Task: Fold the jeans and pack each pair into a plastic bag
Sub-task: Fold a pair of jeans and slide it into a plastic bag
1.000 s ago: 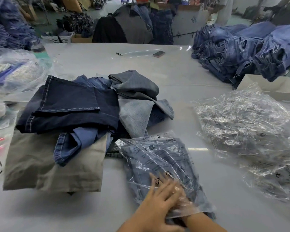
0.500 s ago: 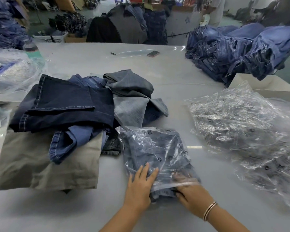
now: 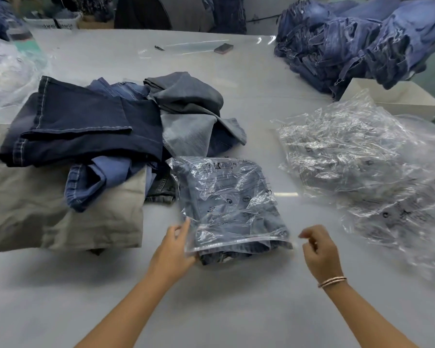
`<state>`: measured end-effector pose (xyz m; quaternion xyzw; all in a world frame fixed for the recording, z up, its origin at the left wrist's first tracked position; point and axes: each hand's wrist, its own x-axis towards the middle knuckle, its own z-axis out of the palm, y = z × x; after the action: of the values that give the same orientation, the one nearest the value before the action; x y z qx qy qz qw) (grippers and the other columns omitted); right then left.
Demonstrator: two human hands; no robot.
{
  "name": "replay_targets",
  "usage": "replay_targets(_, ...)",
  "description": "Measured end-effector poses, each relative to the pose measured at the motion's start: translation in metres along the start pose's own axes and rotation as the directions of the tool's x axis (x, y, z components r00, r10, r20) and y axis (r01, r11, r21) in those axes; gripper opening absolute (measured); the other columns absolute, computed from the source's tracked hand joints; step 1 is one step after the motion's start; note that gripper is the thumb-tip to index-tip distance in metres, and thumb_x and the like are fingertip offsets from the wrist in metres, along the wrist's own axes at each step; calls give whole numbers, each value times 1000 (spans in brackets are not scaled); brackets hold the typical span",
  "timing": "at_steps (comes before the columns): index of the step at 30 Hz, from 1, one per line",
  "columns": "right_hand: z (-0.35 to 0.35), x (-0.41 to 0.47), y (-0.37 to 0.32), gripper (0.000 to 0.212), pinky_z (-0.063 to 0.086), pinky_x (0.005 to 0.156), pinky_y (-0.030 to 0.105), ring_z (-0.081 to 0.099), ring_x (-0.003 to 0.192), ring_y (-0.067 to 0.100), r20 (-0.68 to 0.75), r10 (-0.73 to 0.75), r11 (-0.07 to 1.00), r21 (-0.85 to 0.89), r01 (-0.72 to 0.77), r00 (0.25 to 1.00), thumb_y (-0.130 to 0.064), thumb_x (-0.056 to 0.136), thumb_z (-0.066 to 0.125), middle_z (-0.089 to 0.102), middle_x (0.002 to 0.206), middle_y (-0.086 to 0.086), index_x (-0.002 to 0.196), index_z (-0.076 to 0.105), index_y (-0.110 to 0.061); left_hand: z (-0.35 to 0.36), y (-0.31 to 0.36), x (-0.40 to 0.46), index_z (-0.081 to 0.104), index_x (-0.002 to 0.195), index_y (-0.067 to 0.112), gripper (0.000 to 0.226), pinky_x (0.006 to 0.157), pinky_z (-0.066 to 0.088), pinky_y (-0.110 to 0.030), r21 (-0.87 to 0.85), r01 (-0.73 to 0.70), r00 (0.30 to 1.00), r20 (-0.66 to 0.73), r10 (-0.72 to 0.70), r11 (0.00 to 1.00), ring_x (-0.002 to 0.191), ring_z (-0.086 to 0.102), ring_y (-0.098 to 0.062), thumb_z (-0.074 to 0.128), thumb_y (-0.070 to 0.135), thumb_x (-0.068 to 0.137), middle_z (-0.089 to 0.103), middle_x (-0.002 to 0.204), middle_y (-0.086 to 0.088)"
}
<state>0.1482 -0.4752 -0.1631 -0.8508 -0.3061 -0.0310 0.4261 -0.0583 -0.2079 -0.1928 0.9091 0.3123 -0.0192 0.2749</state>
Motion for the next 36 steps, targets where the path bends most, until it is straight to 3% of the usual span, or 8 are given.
replay_targets(5,21,2,26,62,40,95,35,51,116,29,324,563,821,-323,-470,761,-14,86,64,42,135,16,140,36,-6,8,4,-6,22,150,36,62,72,46,-35,-43,162,985,63,-159,986,91,62,-30,50,29,95,67,99,-10)
replay_targets(10,40,19,15,25,43,76,34,60,99,36,275,523,795,-498,-345,807,-13,94,48,63,110,22,111,64,-3,0,29,-7,37,143,38,60,70,56,-41,-512,173,980,6,-198,841,59,64,-19,39,2,95,65,71,-14)
replay_targets(16,-3,76,-47,30,43,37,20,52,36,9,-55,538,829,213,-517,841,-12,98,42,58,64,6,72,55,-18,-81,68,11,65,105,22,44,49,53,-22,-859,-80,934,-242,-262,505,49,60,-4,35,-8,92,63,56,5)
replay_targets(19,-34,123,-89,25,39,33,13,45,33,1,91,622,449,772,-450,778,-5,97,47,52,54,-1,74,55,-13,-139,94,30,62,87,20,37,48,50,-18,-919,-175,916,-284,-283,353,50,61,-5,36,-5,93,63,62,5)
replay_targets(22,-67,153,-120,21,43,39,12,49,38,4,175,562,108,954,-281,808,1,93,49,54,48,-2,81,61,-10,-180,108,44,62,84,19,31,57,54,-20,-940,-189,931,-263,-252,283,57,66,-7,39,2,97,69,65,3)
replay_targets(25,-79,167,-141,19,49,45,18,55,42,8,109,538,64,983,-170,836,2,92,50,55,46,-1,79,57,-10,-199,119,58,63,83,23,30,70,50,-28,-925,-155,947,-239,-215,346,76,68,-7,43,8,98,71,71,9)
replay_targets(31,-87,187,-175,18,59,73,34,65,59,19,-236,487,230,963,136,841,9,91,45,59,63,6,86,52,-7,-221,155,90,55,81,24,29,93,36,-51,-977,-192,966,-205,-159,92,105,58,-14,42,5,98,66,89,8)
replay_targets(36,-97,173,-197,14,54,72,34,56,76,24,-555,161,385,797,466,816,2,80,61,59,77,-1,81,56,-11,-231,165,115,52,79,25,23,100,36,-49,-950,-311,950,-312,11,-9,101,62,-7,51,8,95,72,84,11)
